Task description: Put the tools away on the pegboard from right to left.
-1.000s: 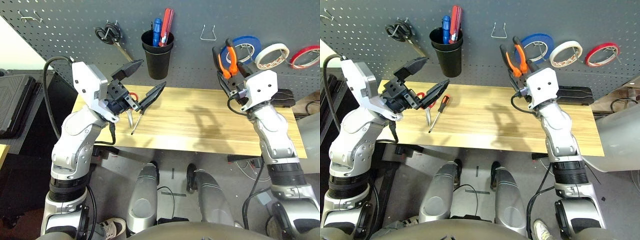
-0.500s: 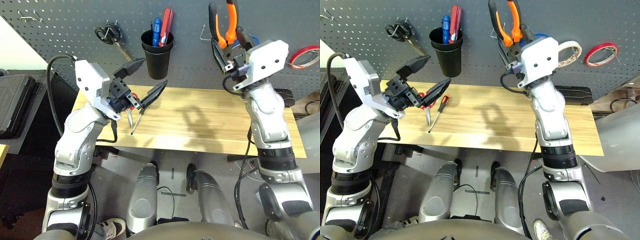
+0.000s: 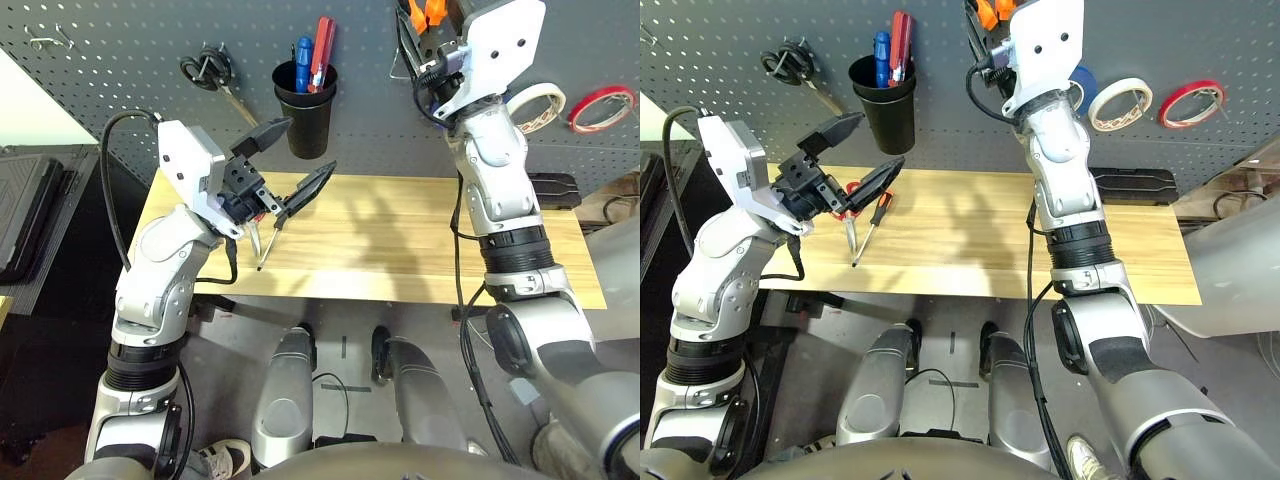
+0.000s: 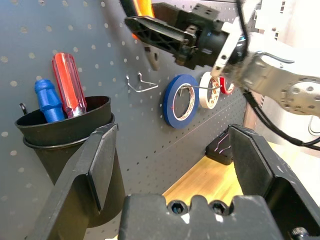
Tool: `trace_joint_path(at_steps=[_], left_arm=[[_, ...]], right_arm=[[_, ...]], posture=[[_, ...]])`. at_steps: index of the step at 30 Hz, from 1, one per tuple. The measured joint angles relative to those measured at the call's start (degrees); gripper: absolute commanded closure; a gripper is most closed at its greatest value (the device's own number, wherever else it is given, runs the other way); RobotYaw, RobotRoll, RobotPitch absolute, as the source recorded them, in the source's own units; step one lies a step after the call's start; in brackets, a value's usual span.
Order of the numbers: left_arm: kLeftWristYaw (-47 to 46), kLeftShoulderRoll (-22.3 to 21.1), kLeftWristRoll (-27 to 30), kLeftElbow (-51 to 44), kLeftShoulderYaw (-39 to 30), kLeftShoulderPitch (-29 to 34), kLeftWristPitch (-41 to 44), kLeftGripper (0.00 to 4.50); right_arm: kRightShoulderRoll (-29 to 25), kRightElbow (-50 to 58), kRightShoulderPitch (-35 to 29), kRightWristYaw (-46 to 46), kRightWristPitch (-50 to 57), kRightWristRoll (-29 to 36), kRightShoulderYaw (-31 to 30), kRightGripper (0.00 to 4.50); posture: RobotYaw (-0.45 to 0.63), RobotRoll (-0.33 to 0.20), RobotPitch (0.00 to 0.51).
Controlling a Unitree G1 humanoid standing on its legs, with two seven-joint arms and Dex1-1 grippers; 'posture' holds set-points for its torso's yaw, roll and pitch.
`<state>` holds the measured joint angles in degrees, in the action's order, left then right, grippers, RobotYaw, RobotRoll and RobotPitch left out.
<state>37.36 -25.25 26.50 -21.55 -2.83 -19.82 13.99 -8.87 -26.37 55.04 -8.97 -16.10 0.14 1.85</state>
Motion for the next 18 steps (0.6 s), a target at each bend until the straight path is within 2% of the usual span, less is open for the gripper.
trace_joint_path(at_steps=[8,14,18], left_arm=[[-0.1,-0.1,-0.6,-0.1,0.1,0.1,-0.1,0.0],[-0.1,0.0,-0.9,-0.1,0.2,0.1,-0.1,0.0],[-0.1,0.0,-1.2,-0.1,0.6,0.3,-0.1,0.0]], right_arm=[[1.4,-10.9,3.8,1.1,-4.3,0.4,0.5,2.02],[3.3,-13.3,3.5,1.6,-4.8,0.3,0.6,2.02],[3.9,-13.4,1.0,1.9,-4.8,-0.2,0.1,2.02]], posture=[[0.31,0.0,0.225],[0.31,0.0,0.231],[0.31,0.0,0.231]])
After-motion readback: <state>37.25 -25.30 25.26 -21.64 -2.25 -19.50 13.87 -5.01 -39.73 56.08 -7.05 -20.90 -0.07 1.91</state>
